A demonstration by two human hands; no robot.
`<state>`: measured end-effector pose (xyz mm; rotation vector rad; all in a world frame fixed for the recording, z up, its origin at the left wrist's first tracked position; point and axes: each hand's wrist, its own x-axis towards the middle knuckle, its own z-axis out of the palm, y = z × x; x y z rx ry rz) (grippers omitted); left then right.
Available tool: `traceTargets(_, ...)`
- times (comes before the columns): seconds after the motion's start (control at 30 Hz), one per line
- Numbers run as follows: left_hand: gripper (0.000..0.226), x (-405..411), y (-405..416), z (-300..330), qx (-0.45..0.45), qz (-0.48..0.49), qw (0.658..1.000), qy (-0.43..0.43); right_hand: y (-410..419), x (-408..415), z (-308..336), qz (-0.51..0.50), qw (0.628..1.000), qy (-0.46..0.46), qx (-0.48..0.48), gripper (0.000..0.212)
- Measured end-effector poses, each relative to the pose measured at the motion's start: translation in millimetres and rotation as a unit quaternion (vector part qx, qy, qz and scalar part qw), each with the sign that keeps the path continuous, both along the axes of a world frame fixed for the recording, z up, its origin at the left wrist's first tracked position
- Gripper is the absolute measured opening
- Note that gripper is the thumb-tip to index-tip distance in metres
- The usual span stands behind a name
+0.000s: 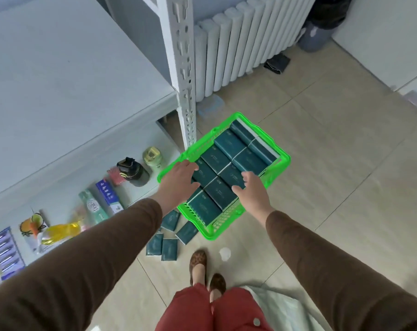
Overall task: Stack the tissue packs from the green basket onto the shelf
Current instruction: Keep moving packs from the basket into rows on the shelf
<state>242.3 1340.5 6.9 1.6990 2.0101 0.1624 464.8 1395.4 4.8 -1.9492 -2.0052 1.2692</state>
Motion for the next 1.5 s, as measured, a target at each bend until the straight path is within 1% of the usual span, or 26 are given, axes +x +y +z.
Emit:
traceTargets(0.1,0.047,10.3,46.9,-23.2,-0.010,-0.027,1.000,-0.003,33.0,8.8,-29.3,-0.085,0.994,0.024,-0.057,0.064)
traceTargets(0.2,0.049,25.4,103.2,-49.2,-0.025,-0.037,0.999,0.003,68.6,17.9,-61.8,-0.182,0.975,0.056,-0.117,0.072)
traceTargets(0.3,0.048,39.0,157.6,-72.7,-0.054,-0.047,0.997,0.019,100.6,22.2,-90.8,-0.279,0.940,0.079,-0.179,0.080)
traceTargets(0.37,0.047,46.1,190.7,-88.2,-0.063,-0.054,0.996,0.035,120.9,22.4,-107.4,-0.340,0.910,0.087,-0.222,0.076)
traceTargets(0.43,0.049,52.1,219.4,-103.7,-0.075,-0.065,0.993,0.065,137.7,23.4,-122.3,-0.376,0.881,0.097,-0.272,0.067)
traceTargets(0.5,0.051,55.9,243.2,-119.7,-0.081,-0.098,0.985,0.113,151.3,24.3,-138.2,-0.387,0.866,0.098,-0.301,0.063)
traceTargets(0.6,0.058,59.6,266.4,-141.2,-0.073,-0.184,0.961,0.192,165.2,24.1,-154.6,-0.392,0.855,0.087,-0.328,0.068)
traceTargets(0.67,0.057,62.0,273.4,-150.6,-0.070,-0.231,0.943,0.230,170.4,25.3,-158.2,-0.391,0.846,0.088,-0.353,0.069)
traceTargets(0.73,0.054,63.8,274.0,-156.4,-0.066,-0.255,0.930,0.258,171.1,28.1,-163.8,-0.359,0.843,0.108,-0.387,0.057)
traceTargets(0.77,0.054,64.5,272.3,-158.1,-0.064,-0.258,0.925,0.270,170.7,29.1,-166.6,-0.340,0.843,0.119,-0.401,0.047)
traceTargets(0.83,0.057,66.5,266.9,-160.4,-0.059,-0.251,0.921,0.292,170.1,29.7,-169.2,-0.332,0.841,0.130,-0.408,0.032)
traceTargets(0.87,0.057,68.6,264.4,-160.4,-0.056,-0.246,0.918,0.305,169.4,28.2,-169.9,-0.331,0.843,0.131,-0.403,0.031)
traceTargets(0.93,0.042,72.0,260.9,-155.7,-0.040,-0.243,0.911,0.330,168.6,24.1,-165.5,-0.340,0.844,0.115,-0.398,0.039)
traceTargets(0.97,0.034,72.2,259.7,-152.2,-0.032,-0.245,0.908,0.340,167.6,24.1,-163.0,-0.358,0.838,0.103,-0.398,0.044)
traceTargets(1.03,0.026,67.7,254.5,-143.7,-0.018,-0.246,0.904,0.350,163.9,27.5,-157.2,-0.388,0.825,0.119,-0.394,0.048)
traceTargets(1.07,0.027,63.7,249.1,-139.0,-0.019,-0.241,0.906,0.348,160.9,30.3,-153.1,-0.397,0.822,0.133,-0.386,0.052)
traceTargets(1.13,0.041,55.2,231.9,-126.7,-0.041,-0.207,0.920,0.331,153.5,34.7,-139.6,-0.410,0.825,0.164,-0.353,0.063)
traceTargets(1.2,0.055,46.3,203.8,-107.1,-0.061,-0.128,0.947,0.287,140.5,34.2,-120.2,-0.410,0.830,0.206,-0.318,0.067)
traceTargets(1.27,0.059,33.5,167.3,-83.4,-0.042,-0.037,0.973,0.224,121.6,28.9,-95.9,-0.393,0.840,0.246,-0.281,0.061)
traceTargets(1.33,0.056,16.6,122.2,-56.7,-0.008,0.031,0.985,0.172,95.4,18.4,-68.2,-0.353,0.867,0.260,-0.234,0.055)
traceTargets(1.4,0.051,-2.6,68.2,-26.4,0.025,0.094,0.987,0.124,60.5,0.1,-37.2,-0.307,0.890,0.275,-0.193,0.047)
traceTargets(1.5,0.049,-37.0,-25.0,23.1,0.059,0.193,0.977,0.067,-4.7,-42.1,12.0,-0.232,0.908,0.316,-0.144,0.039)
